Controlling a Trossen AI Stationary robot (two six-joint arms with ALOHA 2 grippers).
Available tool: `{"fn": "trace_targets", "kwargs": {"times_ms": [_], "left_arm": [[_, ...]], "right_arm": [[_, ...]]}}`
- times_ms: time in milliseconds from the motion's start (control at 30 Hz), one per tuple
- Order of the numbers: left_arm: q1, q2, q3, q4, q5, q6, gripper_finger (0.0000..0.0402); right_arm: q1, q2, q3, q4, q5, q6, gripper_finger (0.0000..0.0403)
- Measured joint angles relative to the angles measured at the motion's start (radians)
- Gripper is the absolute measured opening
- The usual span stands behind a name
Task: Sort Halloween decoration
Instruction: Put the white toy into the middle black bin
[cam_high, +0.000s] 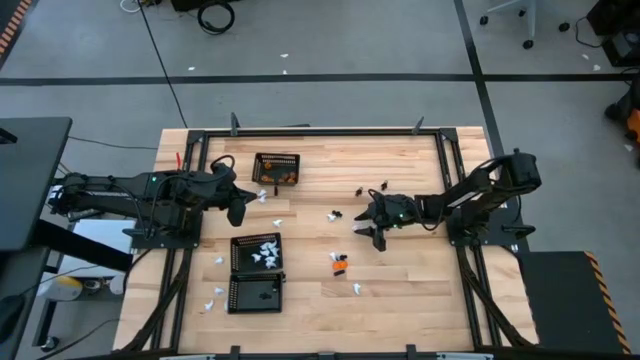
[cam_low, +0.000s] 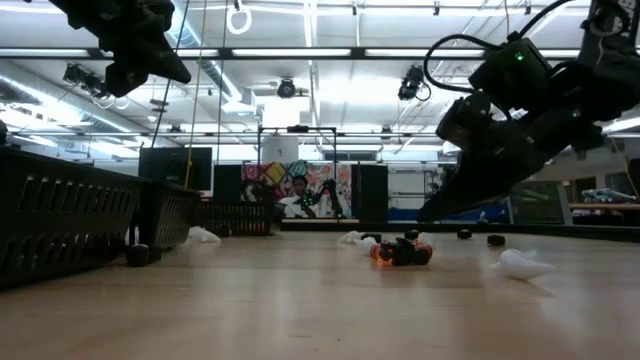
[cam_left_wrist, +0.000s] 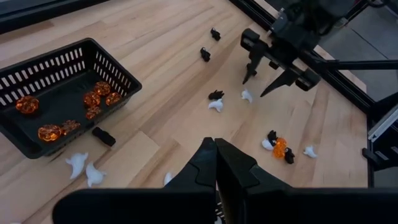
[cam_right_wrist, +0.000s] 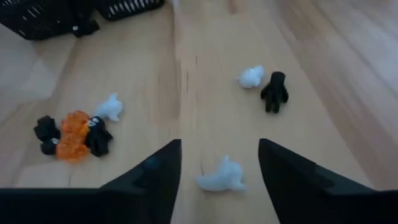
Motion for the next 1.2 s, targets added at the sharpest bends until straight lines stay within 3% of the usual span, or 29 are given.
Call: {"fn": "trace_targets", "kwargs": {"times_ms": [167,467,600,833,1000,1200], "left_arm": [[0.0,0.0,0.0,-0.001,0.0,0.0,0.0009],[0.0,0.0,0.0,-0.001,-0.003,0.025,0.0009],[0.0,0.0,0.0,0.0,-0.004,0.025,0.0009],[0.0,0.0,0.0,0.0,-0.007,0.02,0.0009],[0.0,0.0,0.0,0.009,-0.007,0.015,0.0009],[0.0,0.0,0.0,0.007,-0.007,0.007,0.0009]], "right_arm": [[0.011,0.0,-0.037,0.001,0.07,-0.026,0.0236],[0.035,0.011,-0.08,0.074,0.076,-0.008,0.0234],[0.057,0.103,-0.081,0.148,0.078,0.042,0.0234],[0.094,0.309,-0.071,0.454,0.11,0.103,0.0233],[0.119,0.406,-0.028,0.515,0.143,0.099,0.0224],[0.131,0.42,-0.024,0.517,0.193,0.105,0.0174]]}}
